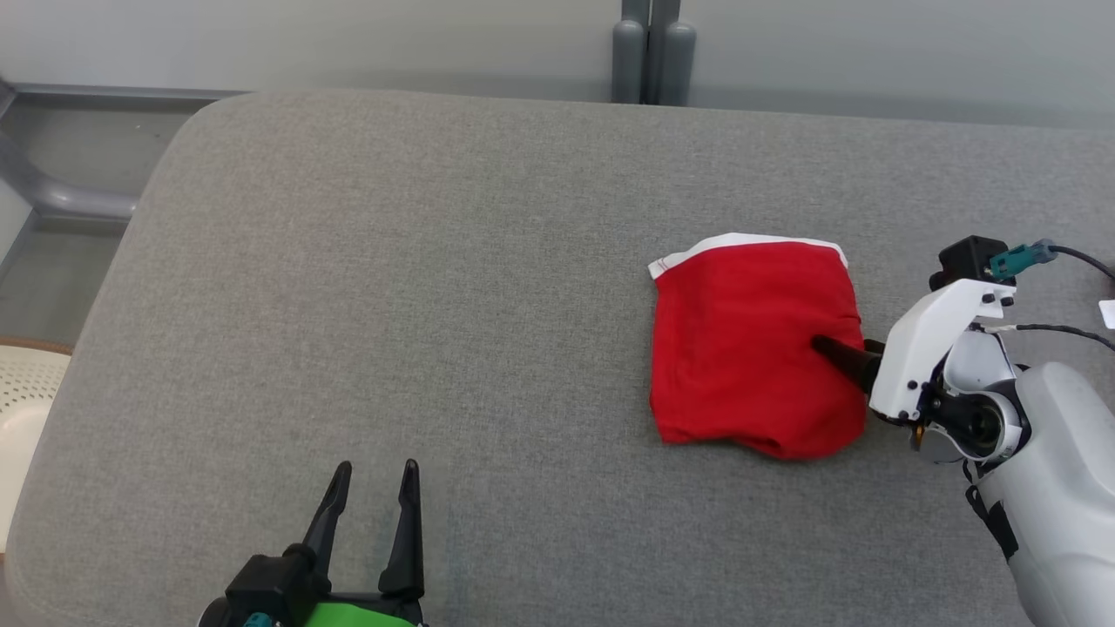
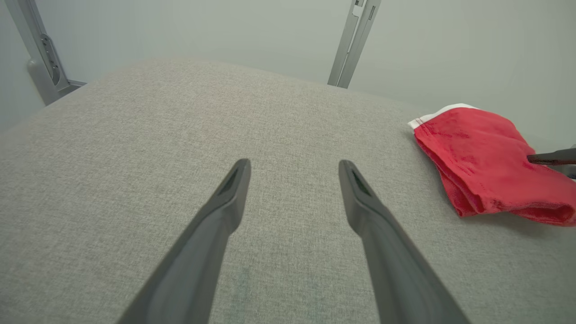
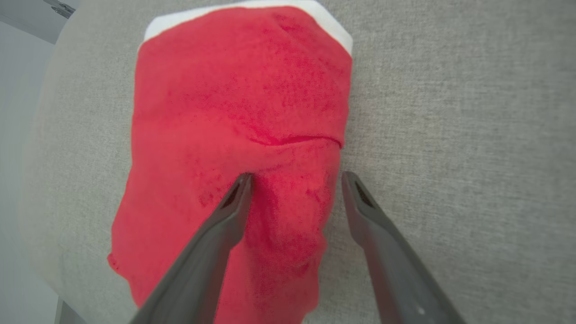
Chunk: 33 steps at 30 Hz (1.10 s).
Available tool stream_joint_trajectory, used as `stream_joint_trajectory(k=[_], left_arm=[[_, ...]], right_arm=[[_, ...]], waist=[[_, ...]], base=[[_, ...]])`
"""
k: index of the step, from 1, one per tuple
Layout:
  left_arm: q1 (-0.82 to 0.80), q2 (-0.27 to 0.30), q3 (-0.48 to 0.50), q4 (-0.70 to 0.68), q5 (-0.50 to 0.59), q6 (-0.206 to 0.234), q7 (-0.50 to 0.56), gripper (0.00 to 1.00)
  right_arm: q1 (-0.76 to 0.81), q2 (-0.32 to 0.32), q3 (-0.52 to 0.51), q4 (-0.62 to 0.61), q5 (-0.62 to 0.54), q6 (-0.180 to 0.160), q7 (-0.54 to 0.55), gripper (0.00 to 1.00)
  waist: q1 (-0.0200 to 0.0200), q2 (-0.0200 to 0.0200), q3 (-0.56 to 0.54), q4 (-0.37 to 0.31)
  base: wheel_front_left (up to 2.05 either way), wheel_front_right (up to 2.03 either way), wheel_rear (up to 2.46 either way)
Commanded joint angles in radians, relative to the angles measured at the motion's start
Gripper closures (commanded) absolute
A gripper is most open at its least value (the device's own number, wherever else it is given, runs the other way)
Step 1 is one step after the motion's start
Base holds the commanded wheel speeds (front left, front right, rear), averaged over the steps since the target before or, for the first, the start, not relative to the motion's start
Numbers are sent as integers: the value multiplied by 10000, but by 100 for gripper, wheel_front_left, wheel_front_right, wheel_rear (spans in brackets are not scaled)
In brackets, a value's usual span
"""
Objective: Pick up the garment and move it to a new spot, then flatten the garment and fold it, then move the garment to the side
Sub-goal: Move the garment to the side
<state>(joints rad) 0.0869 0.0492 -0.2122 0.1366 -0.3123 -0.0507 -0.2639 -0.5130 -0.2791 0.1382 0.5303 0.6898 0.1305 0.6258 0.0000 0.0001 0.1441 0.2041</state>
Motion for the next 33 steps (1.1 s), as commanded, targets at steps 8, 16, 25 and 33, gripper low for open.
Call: stream_joint_trajectory(k=[8,16,25,33], left_arm=[[-229,29,-137,239,12,143,-2,0],[-72,27,29,279,31,182,-2,0],[-696,30,121,129,210,25,-1,0],[-1221,32,67,400,420,-205,-1,0]], right_arm=[[-283,170,-196,510,239,3,-637,100],[-574,-518,-107,80,710,3,-436,100],[-1223,-2941,-773,-1245,509,3,477,100],[-1854,-3715,-1580,-1043,-64,3,1280,100]], waist=[[0,-1,372,69],[0,-1,414,-946],[0,-1,1248,-2082],[0,-1,2046,-2410]], base=[[0,0,0],[0,0,0],[0,0,0],[0,0,0]])
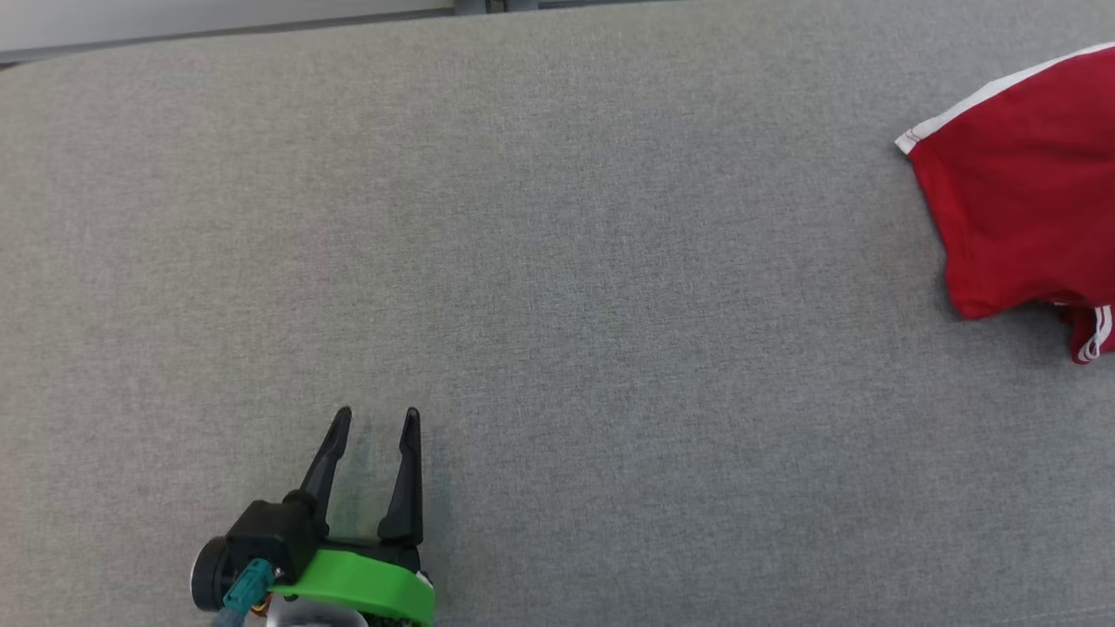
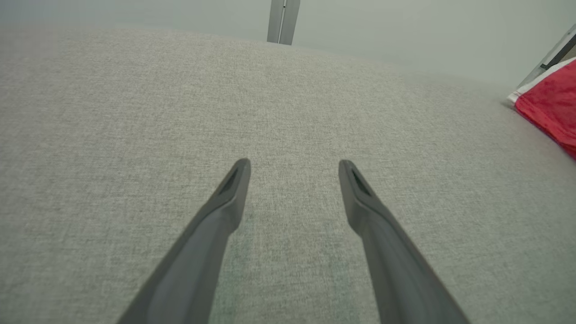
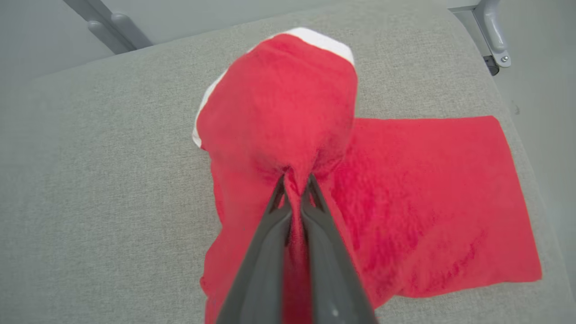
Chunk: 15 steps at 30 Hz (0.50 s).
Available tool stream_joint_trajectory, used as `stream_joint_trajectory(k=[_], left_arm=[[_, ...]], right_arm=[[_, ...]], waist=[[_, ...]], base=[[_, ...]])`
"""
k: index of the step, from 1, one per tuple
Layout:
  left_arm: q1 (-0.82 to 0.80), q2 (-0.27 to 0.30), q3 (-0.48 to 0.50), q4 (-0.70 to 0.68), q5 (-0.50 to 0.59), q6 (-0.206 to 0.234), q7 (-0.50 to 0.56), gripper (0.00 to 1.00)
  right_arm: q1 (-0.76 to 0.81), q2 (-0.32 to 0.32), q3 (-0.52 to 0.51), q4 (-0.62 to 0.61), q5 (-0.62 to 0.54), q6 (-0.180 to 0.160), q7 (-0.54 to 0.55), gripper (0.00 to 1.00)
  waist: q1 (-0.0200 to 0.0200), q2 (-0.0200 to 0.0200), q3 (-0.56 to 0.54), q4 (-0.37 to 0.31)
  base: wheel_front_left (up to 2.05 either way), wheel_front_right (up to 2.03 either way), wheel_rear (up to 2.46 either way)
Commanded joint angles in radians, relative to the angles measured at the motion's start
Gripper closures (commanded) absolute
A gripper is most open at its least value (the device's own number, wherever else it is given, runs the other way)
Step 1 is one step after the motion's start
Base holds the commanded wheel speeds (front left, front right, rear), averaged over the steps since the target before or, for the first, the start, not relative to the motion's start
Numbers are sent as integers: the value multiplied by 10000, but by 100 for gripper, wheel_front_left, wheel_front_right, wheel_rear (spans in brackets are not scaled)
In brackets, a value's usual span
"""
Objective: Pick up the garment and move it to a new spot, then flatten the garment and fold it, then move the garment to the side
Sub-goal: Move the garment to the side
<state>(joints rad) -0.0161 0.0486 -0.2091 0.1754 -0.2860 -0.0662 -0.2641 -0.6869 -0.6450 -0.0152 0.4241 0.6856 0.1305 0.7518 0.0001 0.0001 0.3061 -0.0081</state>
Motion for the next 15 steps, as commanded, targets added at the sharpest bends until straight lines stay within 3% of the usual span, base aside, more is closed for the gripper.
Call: stream_joint_trajectory(k=[1,7,8,9,10,15], left_arm=[[-251,38,61,28,161,-60,0,0],[-360,36,310,82,446,-145,0,0],[-337,38,353,85,484,-163,0,0],[-306,38,396,114,537,-196,0,0],[-291,36,421,140,555,-205,1,0],[-408,34,470,298,738,-303,1,0]], right_arm=[[-131,-132,-162,68,-48,3,95,100],[5,-610,-648,488,-662,2,8,100],[-5,-688,-688,570,-900,2,-139,94],[-14,-736,-737,733,-1207,2,-306,51],[-16,-737,-761,888,-1461,2,-405,0],[-78,-770,-1324,1920,-3102,-3,-1319,0]], waist=[[-1,-1,483,-265],[-1,-1,604,-223],[-1,-1,610,-227],[-1,-1,615,-229],[-1,-1,622,-229],[-1,-1,633,-138]], base=[[0,0,0],[0,0,0],[0,0,0],[0,0,0],[0,0,0],[0,0,0]])
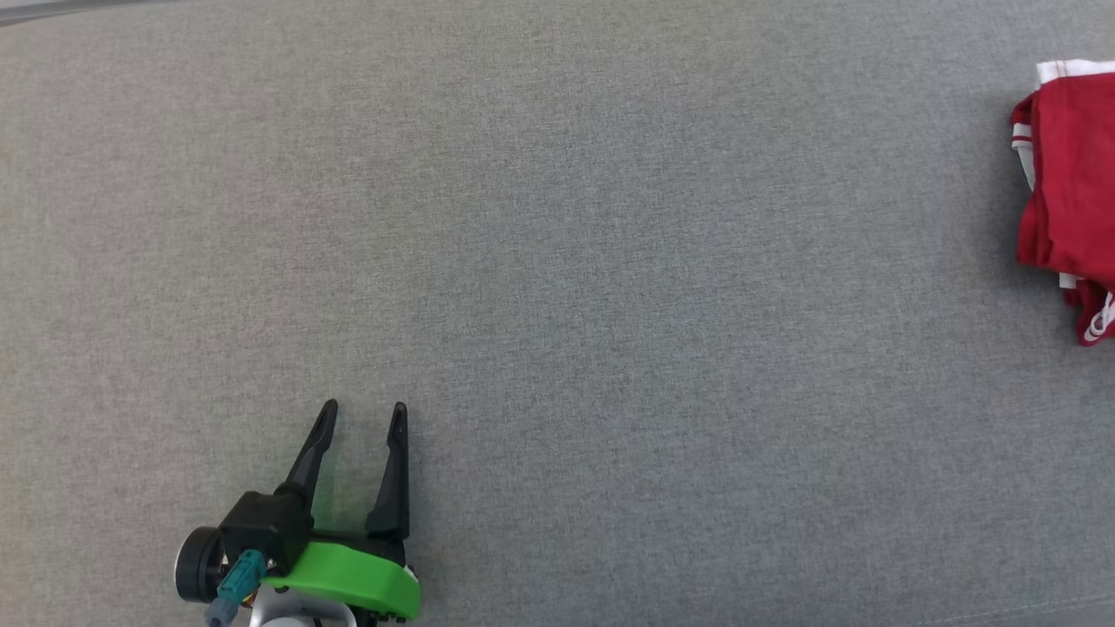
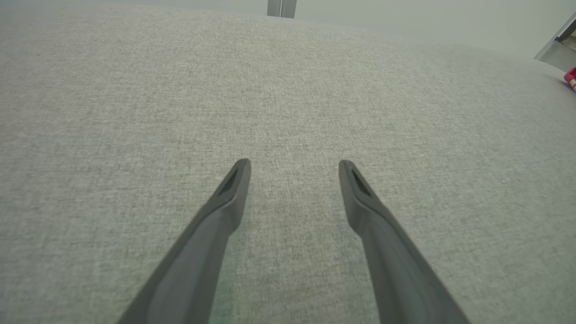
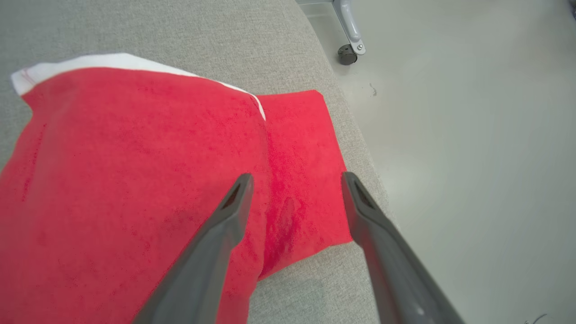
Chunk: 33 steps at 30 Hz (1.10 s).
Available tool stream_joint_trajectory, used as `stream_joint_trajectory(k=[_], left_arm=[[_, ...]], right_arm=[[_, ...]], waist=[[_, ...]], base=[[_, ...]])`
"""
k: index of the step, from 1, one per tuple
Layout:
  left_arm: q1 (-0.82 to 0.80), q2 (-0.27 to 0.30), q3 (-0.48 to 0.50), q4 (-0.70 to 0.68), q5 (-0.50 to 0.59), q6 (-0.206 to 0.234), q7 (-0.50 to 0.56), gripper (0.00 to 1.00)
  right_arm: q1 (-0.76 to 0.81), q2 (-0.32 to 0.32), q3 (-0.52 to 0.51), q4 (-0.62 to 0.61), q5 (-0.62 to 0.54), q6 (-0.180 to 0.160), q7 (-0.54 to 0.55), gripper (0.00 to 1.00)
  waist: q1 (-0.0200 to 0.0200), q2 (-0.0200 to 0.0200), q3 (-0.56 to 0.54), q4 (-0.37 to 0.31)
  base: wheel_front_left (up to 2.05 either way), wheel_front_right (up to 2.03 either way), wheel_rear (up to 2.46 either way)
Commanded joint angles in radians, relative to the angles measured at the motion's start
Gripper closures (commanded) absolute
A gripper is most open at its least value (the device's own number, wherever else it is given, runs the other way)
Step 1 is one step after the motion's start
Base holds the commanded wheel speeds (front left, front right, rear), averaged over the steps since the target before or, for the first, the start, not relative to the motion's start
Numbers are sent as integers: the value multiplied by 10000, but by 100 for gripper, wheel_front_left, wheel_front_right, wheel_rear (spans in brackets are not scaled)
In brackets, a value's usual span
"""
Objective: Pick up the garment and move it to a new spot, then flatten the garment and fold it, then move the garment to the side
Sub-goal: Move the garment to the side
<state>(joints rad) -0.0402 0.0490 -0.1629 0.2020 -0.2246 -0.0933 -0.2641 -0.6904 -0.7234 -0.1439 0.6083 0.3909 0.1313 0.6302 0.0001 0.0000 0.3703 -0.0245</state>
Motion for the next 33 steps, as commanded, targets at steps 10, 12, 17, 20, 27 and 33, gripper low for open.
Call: stream_joint_trajectory(k=[10,12,17,20,27,33], left_arm=[[560,34,625,-247,-149,-9,1,0],[769,32,802,-472,-266,80,1,0],[1305,31,1044,-807,-430,330,1,0],[1591,35,1203,-857,-454,469,0,0],[2174,35,1464,-687,-426,579,1,0],[2247,34,1554,-338,-291,535,0,0]], right_arm=[[365,907,176,-1180,-701,-9,-3549,0],[794,1313,301,-1728,-684,-9,-4191,0],[2648,2504,254,-2627,-639,-9,-5653,0],[3848,3161,299,-2916,-792,-9,-6365,0],[5797,4869,512,-2882,-1545,-7,-8376,0],[6607,5749,756,-2620,-2285,-10,-8916,0]], waist=[[-1,0,-1153,29],[-1,0,-1604,21],[-1,0,-2848,257],[-1,0,-3447,350],[-1,0,-3969,359],[-1,0,-4146,449]], base=[[0,0,0],[0,0,0],[0,0,0],[0,0,0],[0,0,0],[0,0,0]])
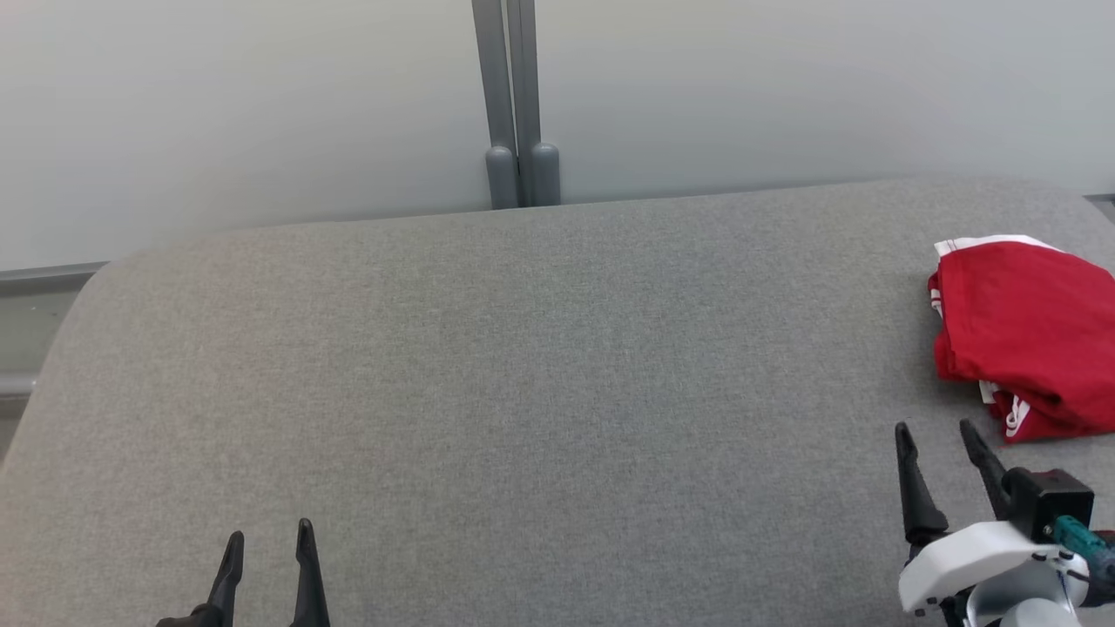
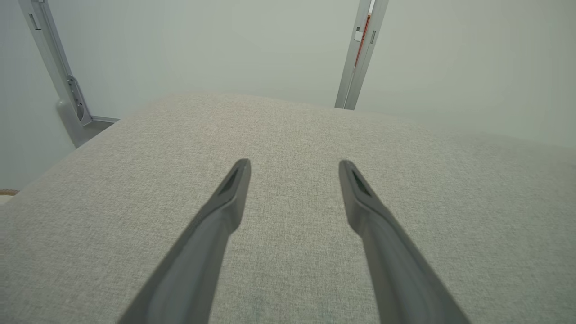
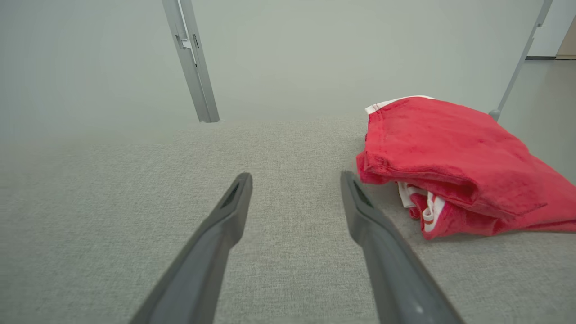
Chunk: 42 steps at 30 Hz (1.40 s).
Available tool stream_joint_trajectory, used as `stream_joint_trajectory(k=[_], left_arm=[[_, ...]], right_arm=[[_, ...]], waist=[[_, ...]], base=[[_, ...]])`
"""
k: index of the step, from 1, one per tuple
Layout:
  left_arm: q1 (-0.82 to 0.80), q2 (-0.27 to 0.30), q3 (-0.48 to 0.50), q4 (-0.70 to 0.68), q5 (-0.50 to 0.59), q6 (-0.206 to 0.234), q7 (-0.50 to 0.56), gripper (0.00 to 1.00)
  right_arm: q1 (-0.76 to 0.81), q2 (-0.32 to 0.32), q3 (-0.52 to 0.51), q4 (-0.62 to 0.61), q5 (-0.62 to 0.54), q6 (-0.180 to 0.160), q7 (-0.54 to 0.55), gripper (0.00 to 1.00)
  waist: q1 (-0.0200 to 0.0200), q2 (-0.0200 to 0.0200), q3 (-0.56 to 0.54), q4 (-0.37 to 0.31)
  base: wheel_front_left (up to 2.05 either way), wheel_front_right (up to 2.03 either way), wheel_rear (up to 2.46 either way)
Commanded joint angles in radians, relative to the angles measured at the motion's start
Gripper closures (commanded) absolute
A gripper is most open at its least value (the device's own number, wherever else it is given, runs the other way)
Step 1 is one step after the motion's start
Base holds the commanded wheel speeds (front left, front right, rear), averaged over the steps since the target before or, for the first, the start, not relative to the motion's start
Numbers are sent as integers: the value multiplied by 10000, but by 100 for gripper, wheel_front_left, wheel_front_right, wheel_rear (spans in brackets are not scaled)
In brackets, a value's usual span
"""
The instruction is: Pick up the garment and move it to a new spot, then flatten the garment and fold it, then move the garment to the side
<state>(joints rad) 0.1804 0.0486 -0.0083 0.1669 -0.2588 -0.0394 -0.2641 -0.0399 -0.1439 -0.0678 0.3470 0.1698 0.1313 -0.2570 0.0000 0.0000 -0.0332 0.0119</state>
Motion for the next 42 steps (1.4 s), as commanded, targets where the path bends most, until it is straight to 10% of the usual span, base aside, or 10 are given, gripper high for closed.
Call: stream_joint_trajectory(k=[1,15,16,42], left_arm=[[16,36,-13,55,52,-24,1,0],[-318,38,-51,312,-103,-38,0,0],[-221,0,-55,307,-48,-43,3,100],[-922,-13,297,654,-3837,-293,1067,100]], right_arm=[[181,2,7,-20,-158,-10,-73,0],[660,473,12,-770,-607,-11,-86,0],[597,459,15,-743,-569,0,-46,100],[247,653,-133,-630,3640,-2,1038,100]], waist=[[0,0,-140,110],[0,0,-131,140],[0,0,-132,139],[0,0,-43,95]], base=[[0,0,0],[0,0,0],[0,0,0],[0,0,0]])
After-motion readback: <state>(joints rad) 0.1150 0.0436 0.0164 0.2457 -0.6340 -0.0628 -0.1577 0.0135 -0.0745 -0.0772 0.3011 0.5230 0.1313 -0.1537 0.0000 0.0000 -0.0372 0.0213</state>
